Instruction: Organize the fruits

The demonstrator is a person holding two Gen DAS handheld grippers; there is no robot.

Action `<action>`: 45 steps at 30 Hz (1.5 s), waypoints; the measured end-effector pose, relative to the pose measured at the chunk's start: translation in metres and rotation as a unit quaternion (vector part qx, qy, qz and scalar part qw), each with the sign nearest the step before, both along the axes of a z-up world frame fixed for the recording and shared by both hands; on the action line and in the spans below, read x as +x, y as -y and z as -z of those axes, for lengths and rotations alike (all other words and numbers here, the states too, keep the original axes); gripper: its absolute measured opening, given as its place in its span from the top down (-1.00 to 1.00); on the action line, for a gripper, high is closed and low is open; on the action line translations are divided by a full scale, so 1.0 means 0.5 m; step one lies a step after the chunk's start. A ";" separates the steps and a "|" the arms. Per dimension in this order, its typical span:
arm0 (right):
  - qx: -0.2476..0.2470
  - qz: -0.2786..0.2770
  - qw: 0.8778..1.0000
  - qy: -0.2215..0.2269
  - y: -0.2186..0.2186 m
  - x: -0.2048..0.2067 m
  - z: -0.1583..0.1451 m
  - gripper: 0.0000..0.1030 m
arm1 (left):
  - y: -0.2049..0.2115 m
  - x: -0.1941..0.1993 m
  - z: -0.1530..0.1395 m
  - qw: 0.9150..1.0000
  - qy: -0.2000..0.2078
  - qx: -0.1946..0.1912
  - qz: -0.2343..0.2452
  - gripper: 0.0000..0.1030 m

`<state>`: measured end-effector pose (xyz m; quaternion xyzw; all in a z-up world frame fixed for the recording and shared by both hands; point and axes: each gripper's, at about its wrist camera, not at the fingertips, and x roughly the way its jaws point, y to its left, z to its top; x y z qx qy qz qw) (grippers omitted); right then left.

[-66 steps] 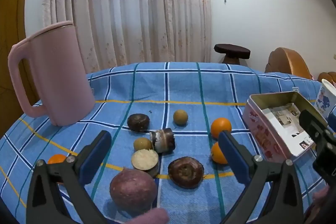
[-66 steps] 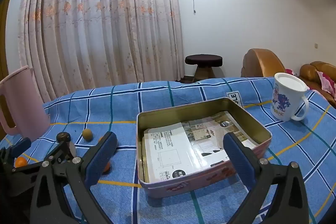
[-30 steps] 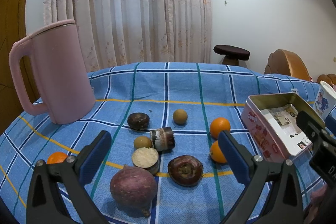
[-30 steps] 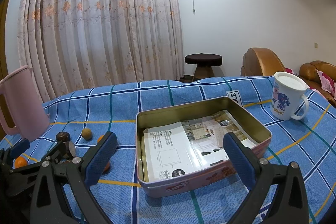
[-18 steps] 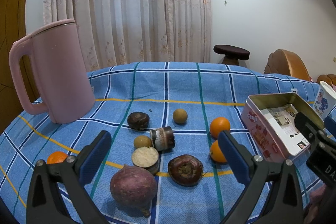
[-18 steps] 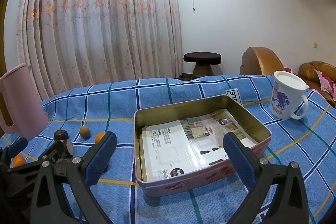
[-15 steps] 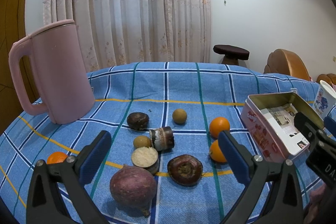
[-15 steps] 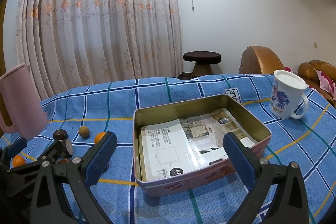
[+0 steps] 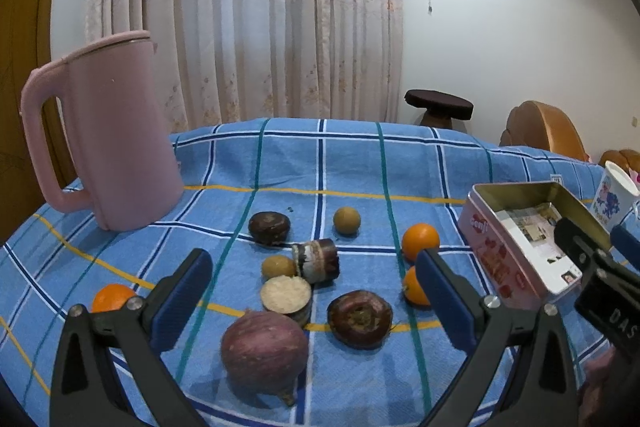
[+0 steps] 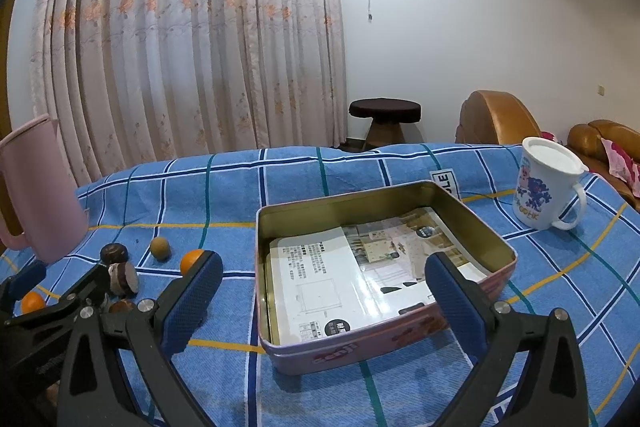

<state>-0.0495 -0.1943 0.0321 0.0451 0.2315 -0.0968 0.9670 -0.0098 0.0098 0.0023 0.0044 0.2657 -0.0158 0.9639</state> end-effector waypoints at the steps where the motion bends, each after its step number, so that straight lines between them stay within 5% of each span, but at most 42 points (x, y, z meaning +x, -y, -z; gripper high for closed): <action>1: 0.000 -0.002 1.000 -0.001 -0.001 0.000 0.000 -0.98 | -0.002 -0.004 -0.002 1.000 0.002 0.003 0.001 -1.00; 9: 0.015 -0.041 0.999 -0.005 -0.020 -0.005 0.000 -0.98 | -0.099 -0.043 -0.020 1.000 0.004 0.026 -0.015 -1.00; 12: 0.028 -0.080 0.996 -0.013 -0.047 -0.008 -0.002 -0.98 | -0.152 -0.057 -0.010 0.998 -0.007 0.059 -0.031 -1.00; 18: 0.041 -0.173 0.983 -0.034 -0.136 -0.010 0.004 -0.95 | -0.249 -0.077 0.010 0.996 -0.033 0.055 -0.057 -1.00; 20: 0.039 -0.202 0.977 -0.053 -0.174 0.000 0.011 -0.69 | -0.265 -0.071 0.018 0.995 -0.042 0.060 -0.066 -1.00; 22: 0.027 -0.233 0.968 -0.084 -0.218 0.016 0.024 -0.04 | -0.270 -0.065 0.026 0.994 -0.055 0.065 -0.068 -1.00; 24: 0.028 -0.252 0.961 -0.113 -0.245 0.029 0.041 0.16 | -0.284 -0.062 0.030 0.994 -0.067 0.060 -0.060 -1.00; 40: 0.090 -0.359 0.916 -0.156 -0.380 0.052 0.062 0.12 | -0.347 -0.064 0.035 0.993 -0.086 0.049 -0.060 -1.00; 45: 0.070 -0.363 0.917 -0.148 -0.406 0.055 0.059 0.12 | -0.359 -0.057 0.036 0.992 -0.092 0.053 -0.071 -1.00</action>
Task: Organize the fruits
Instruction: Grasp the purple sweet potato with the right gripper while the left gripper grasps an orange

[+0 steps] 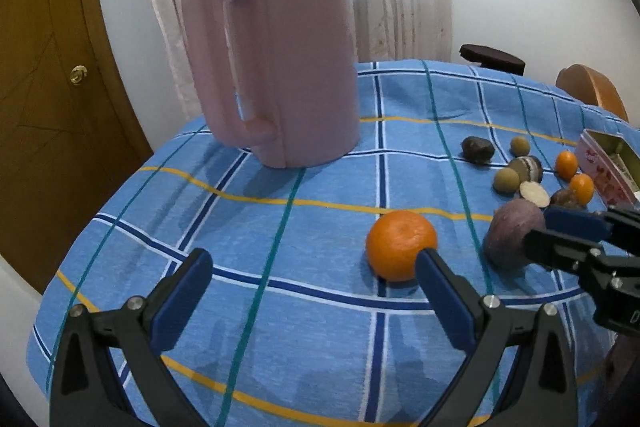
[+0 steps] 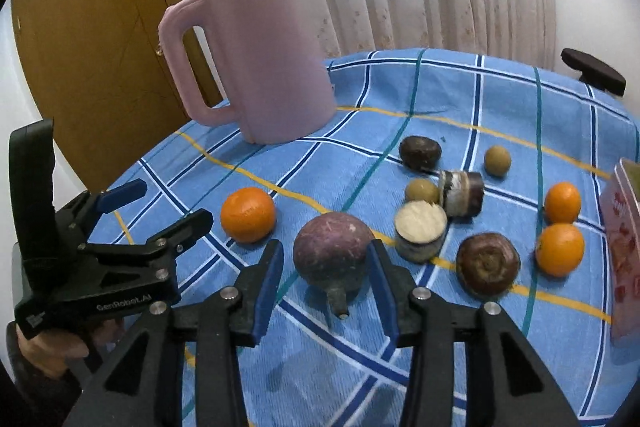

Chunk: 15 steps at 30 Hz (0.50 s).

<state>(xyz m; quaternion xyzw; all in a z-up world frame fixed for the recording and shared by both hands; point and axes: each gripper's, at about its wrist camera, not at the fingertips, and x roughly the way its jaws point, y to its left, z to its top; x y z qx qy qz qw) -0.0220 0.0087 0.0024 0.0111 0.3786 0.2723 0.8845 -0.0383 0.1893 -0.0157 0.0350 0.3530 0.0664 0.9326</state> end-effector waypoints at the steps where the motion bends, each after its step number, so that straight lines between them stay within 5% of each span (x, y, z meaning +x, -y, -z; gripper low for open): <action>1: 0.005 0.000 1.000 -0.004 -0.001 0.003 -0.002 0.12 | 0.000 0.002 0.001 1.000 -0.003 0.001 -0.001 -1.00; 7: 0.021 -0.001 0.999 -0.047 0.003 0.018 0.019 -0.13 | -0.004 -0.004 -0.002 1.000 -0.002 0.001 0.002 -1.00; 15: 0.027 -0.005 0.997 -0.075 -0.026 0.043 0.047 -0.13 | -0.003 0.000 -0.005 1.000 0.000 0.001 0.005 -1.00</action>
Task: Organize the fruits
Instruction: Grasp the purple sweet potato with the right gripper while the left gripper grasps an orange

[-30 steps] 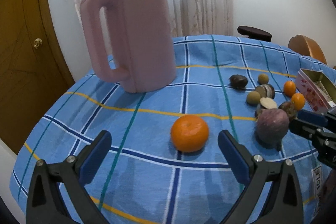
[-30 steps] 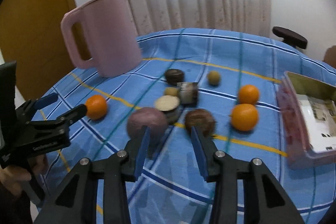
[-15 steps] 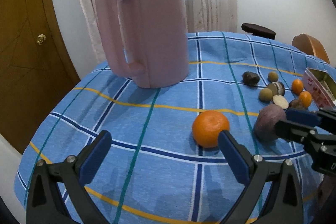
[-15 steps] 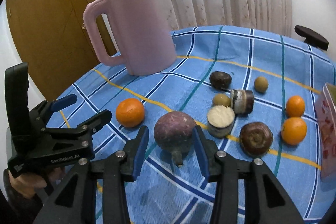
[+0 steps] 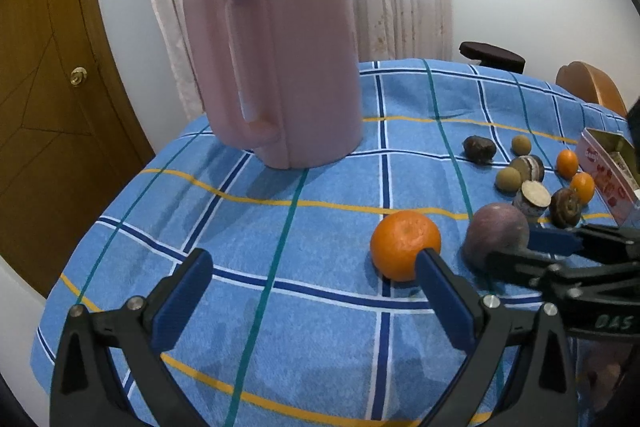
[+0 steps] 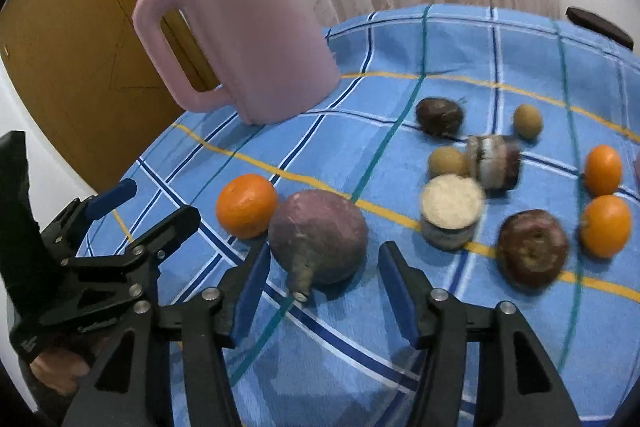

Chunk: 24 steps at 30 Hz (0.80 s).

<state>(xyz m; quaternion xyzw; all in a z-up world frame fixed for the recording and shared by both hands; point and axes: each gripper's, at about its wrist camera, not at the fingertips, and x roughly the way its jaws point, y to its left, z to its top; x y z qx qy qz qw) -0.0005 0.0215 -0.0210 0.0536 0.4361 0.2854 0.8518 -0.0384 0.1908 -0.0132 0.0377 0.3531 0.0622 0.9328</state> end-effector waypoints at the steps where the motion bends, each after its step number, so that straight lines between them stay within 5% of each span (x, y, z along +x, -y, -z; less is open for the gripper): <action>1: 0.003 -0.002 1.000 -0.001 -0.005 0.003 0.003 -0.13 | -0.001 0.000 -0.001 1.000 0.000 -0.001 0.000 -1.00; 9: -0.001 -0.015 1.000 0.013 -0.011 -0.002 0.002 0.00 | 0.004 0.006 -0.010 1.000 -0.002 -0.007 -0.001 -0.98; 14: 0.000 0.017 0.998 0.064 0.040 -0.035 -0.041 0.08 | 0.028 0.021 -0.012 1.000 -0.007 -0.019 0.009 -0.98; 16: -0.001 0.029 0.995 0.097 0.067 -0.052 -0.066 0.58 | 0.043 0.034 -0.009 0.999 -0.012 -0.029 0.018 -0.98; 24: 0.005 0.028 0.997 0.078 0.126 -0.053 -0.050 0.56 | 0.082 0.097 0.042 0.996 -0.076 -0.040 0.018 -0.62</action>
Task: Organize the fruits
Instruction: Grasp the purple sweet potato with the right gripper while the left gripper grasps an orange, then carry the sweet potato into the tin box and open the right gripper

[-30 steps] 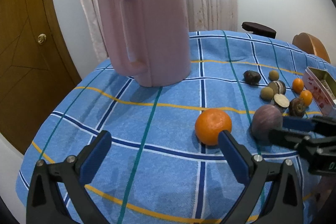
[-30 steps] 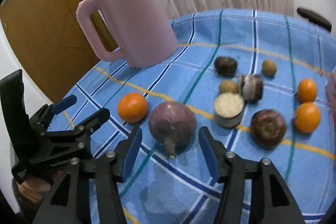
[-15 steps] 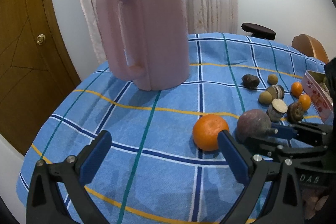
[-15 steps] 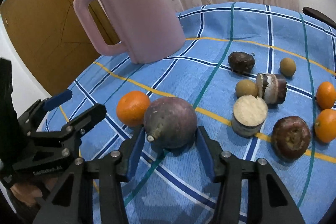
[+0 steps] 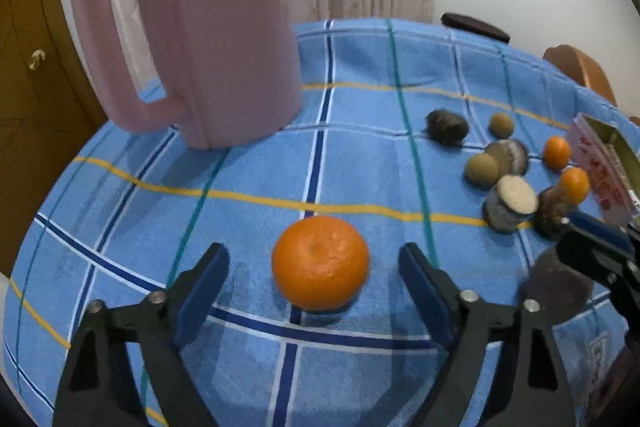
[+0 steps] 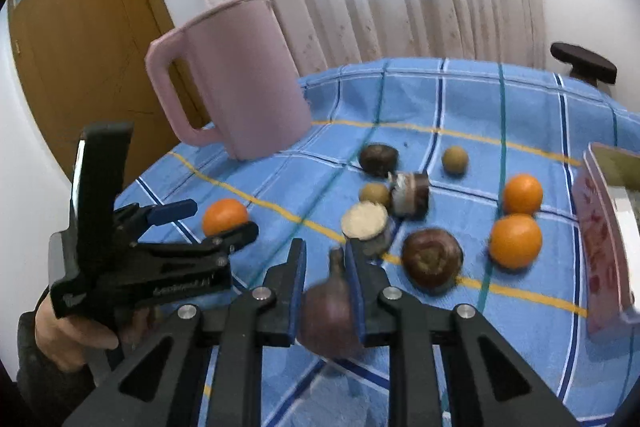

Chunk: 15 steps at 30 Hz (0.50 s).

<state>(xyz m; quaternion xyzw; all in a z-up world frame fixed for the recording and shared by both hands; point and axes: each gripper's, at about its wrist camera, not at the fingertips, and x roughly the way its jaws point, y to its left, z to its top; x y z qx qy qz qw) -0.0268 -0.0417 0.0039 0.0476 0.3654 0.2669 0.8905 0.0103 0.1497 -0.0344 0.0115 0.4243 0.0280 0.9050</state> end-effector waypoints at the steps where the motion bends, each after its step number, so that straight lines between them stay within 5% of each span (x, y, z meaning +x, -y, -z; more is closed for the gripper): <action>1: 0.003 0.003 1.000 -0.003 0.004 0.001 -0.002 0.53 | -0.002 0.002 0.005 1.000 -0.003 -0.004 -0.004 -0.55; 3: 0.016 0.004 1.000 -0.019 0.012 0.002 -0.005 0.39 | -0.010 0.010 0.015 1.000 -0.010 -0.018 -0.012 -0.44; 6: 0.020 0.009 0.999 -0.028 0.025 -0.011 0.002 -0.29 | -0.016 0.016 0.013 1.000 -0.007 -0.027 -0.013 -0.27; 7: 0.019 0.009 0.999 -0.030 0.026 -0.014 0.005 -0.37 | -0.015 0.018 0.012 1.000 -0.006 -0.026 -0.013 -0.22; 10: 0.025 0.008 0.999 -0.043 0.031 -0.017 0.014 -0.37 | -0.010 0.024 0.010 0.999 -0.003 -0.032 0.000 0.04; 15: 0.012 -0.009 0.997 -0.075 0.005 0.006 0.050 -0.37 | -0.016 0.020 0.009 0.999 0.000 -0.045 0.002 0.05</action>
